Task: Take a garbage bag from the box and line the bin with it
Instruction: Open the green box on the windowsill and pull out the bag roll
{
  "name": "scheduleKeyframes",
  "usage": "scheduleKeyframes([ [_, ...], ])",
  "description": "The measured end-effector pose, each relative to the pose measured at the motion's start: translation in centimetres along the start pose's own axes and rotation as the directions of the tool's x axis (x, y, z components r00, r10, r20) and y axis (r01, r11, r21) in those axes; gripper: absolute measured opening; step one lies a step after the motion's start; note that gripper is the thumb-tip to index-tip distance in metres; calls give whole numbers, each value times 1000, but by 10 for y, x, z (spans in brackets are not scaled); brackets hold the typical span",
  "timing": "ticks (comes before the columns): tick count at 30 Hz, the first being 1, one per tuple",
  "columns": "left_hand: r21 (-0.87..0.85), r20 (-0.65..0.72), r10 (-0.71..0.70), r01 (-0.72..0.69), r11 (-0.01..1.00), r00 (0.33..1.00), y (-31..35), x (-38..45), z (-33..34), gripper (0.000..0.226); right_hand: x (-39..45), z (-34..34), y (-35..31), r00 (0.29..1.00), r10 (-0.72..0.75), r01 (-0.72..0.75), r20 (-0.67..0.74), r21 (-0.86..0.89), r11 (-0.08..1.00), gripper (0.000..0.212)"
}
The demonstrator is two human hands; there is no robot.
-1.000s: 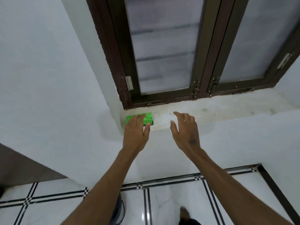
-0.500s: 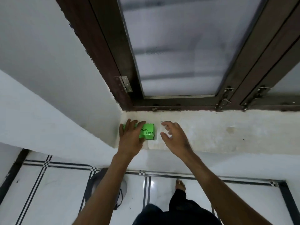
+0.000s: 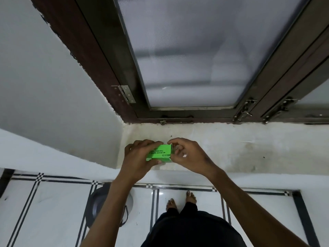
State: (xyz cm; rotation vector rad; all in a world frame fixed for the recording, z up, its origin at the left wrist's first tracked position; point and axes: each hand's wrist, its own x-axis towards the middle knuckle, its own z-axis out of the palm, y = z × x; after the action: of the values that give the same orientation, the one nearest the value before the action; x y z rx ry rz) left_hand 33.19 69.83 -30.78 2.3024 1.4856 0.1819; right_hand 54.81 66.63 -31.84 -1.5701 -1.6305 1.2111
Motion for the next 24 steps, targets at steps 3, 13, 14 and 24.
scheduleKeyframes([
  [3,14,-6,62,-62,998,998,9,2,-1,60,-7,-3,5,987,18,-35,-158,-107,994,28],
  [13,-40,-12,170,-170,985,985,48,24,-5,66,-46,-27,4,879,178,-45,-442,296,954,10],
  [14,-36,-12,173,-173,984,985,52,25,-6,66,-50,-29,4,916,179,-48,-359,344,938,13],
  [24,-8,67,196,-196,981,978,100,25,-2,76,-76,-65,25,954,239,-113,-182,520,847,12],
])
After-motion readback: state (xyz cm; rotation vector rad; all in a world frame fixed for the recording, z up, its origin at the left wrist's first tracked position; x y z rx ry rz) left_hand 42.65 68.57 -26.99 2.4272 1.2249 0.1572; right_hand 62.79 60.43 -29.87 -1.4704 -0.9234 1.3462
